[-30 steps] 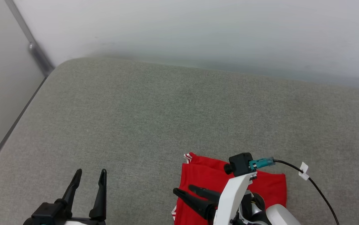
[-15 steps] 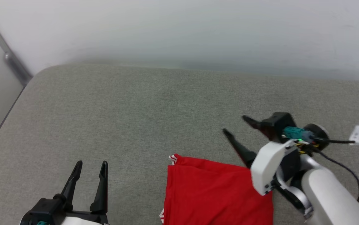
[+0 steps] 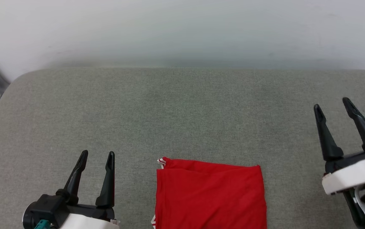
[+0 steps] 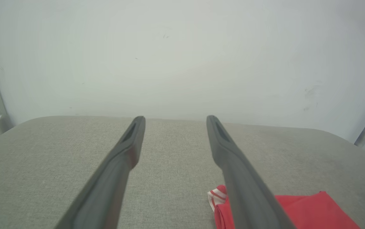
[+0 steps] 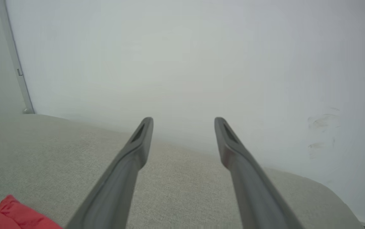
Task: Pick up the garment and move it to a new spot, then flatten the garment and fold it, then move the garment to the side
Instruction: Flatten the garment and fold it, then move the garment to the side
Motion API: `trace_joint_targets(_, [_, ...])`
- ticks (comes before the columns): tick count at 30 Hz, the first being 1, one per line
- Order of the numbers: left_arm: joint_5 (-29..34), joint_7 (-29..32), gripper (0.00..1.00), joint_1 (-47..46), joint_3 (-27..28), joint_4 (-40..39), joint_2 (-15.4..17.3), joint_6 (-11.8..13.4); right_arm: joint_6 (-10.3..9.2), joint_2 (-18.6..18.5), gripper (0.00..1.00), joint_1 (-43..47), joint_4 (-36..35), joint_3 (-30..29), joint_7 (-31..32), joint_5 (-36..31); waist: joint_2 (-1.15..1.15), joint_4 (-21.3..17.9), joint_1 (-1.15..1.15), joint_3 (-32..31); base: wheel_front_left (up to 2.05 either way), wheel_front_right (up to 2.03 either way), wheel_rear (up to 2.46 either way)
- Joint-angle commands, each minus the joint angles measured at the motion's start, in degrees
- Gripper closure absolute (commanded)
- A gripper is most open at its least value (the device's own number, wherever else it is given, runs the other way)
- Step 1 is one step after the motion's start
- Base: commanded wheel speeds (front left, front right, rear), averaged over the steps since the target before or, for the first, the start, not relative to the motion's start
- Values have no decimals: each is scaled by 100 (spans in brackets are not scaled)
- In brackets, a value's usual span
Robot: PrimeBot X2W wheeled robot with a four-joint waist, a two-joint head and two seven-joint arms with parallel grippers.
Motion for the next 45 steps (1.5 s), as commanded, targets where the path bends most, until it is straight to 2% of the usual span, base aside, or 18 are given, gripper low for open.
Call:
trace_joint_targets(1, [-29, -13, 0, -68, 18, -41, 2, -5, -2, 106, 0, 195, -121, -144, -135, -35, 0, -23, 0, 25, 0, 0, 0])
trace_joint_targets(5, [-6, -12, 0, -36, -18, -130, 1, -5, -2, 543, 0, 721, -453, -553, -440, 22, 0, -52, 0, 50, 0, 0, 0])
trace_joint_targets(9, [-4, -13, 0, 30, -148, -213, 65, -5, -2, 814, 0, 1124, -732, -470, -677, -167, 0, -70, 0, 53, 0, 0, 0])
trace_joint_targets(14, [120, -13, 0, 144, -207, -201, 49, -5, -2, 1034, 0, 1404, -751, -468, -817, -160, 0, -52, 0, 30, 0, 0, 0])
trace_joint_targets(25, [281, -13, 0, 217, -199, -115, -28, -5, -2, 1141, 0, 1651, -677, -389, -664, -241, 0, 2, 0, -22, 0, 0, 0])
trace_joint_targets(29, [269, -13, 0, 162, -213, -112, -43, -5, -2, 1114, 0, 1710, -701, -458, -331, -114, 0, 53, 0, 16, 0, 0, 0])
trace_joint_targets(33, [233, -13, 0, 95, -204, -98, -56, -5, -2, 813, 0, 1705, -820, -328, 476, 22, 0, 108, 0, 107, 0, 0, 0])
trace_joint_targets(35, [216, -13, 0, 75, -204, -73, -64, -5, -1, 544, 0, 1725, -875, -125, 1296, 160, 0, 135, 0, 165, 0, 0, 0])
trace_joint_targets(38, [190, -13, 0, 9, -266, -5, -79, -5, -1, 329, 0, 1656, -1026, 55, 2540, 460, 0, 187, 0, 281, 0, 0, 0])
trace_joint_targets(41, [225, -12, 0, -89, -337, -12, -78, -5, -2, 339, 0, 1584, -1178, 137, 3759, 874, 0, 268, 0, 405, 0, 0, 0])
trace_joint_targets(45, [250, -12, 0, -230, -455, 33, -77, -5, -1, 366, 0, 1588, -1286, 185, 5075, 1150, 0, 473, 0, 524, 0, 0, 0])
